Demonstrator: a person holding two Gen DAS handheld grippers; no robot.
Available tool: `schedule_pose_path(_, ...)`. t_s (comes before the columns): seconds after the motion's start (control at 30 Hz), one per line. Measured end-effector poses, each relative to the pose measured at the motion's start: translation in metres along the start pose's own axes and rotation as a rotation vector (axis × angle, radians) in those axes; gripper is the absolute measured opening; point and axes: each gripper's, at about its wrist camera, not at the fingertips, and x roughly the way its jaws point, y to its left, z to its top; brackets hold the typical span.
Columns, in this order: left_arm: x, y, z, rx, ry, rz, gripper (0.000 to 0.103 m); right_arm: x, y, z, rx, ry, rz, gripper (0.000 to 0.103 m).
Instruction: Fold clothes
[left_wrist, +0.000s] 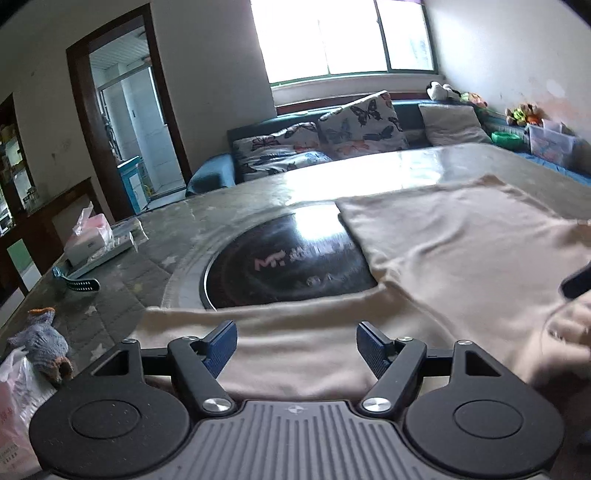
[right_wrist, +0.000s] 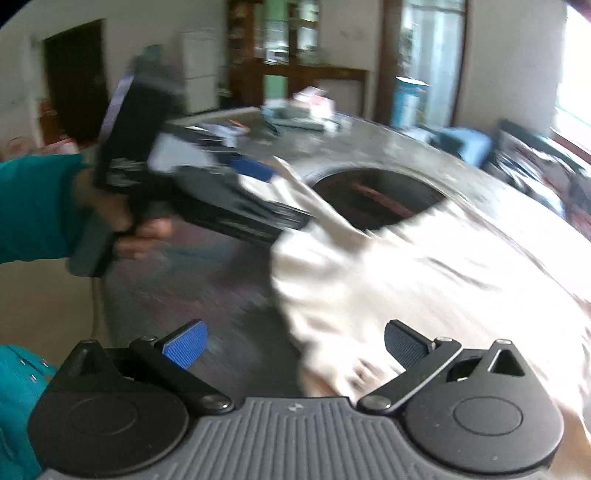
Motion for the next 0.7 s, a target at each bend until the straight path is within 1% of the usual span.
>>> schedule_pose_path(0.07,0.002,-0.003,-0.006,0.016,0.012,0.011,0.075,-0.003,-0.008,-0.009,0.028,0.026,-0.003,0.103)
schedule_pose_path(0.2,0.0,-0.001,-0.012,0.032,-0.005,0.062,0.075,-0.008,-0.004,-0.031,0.024,0.057,0.045,0.103)
schedule_pose_path(0.27,0.0,0.001,-0.011,0.032,0.0,0.073,0.075,-0.011,-0.001,-0.037,0.013,0.069,0.062,0.103)
schedule_pose_path(0.3,-0.001,0.002,-0.011,0.033,0.002,0.079,0.075,-0.015,0.0,-0.039,0.012,0.064,0.065,0.103)
schedule_pose_path(0.4,-0.004,0.004,-0.007,0.03,-0.003,0.085,0.074,-0.035,-0.004,-0.039,0.029,0.007,0.051,0.103)
schedule_pose_path(0.47,-0.008,0.003,-0.001,0.02,-0.013,0.078,0.074,-0.043,-0.009,-0.036,0.053,-0.031,0.036,0.103)
schedule_pose_path(0.53,-0.012,-0.002,0.006,0.007,-0.028,0.045,0.074,-0.042,-0.016,-0.033,0.075,-0.044,0.01,0.103)
schedule_pose_path(0.63,-0.019,-0.017,0.017,0.011,-0.059,-0.016,0.074,-0.028,-0.023,-0.039,0.115,-0.017,-0.009,0.103)
schedule_pose_path(0.7,-0.023,-0.027,0.021,0.011,-0.07,-0.05,0.074,-0.023,-0.021,-0.045,0.101,0.004,-0.013,0.103)
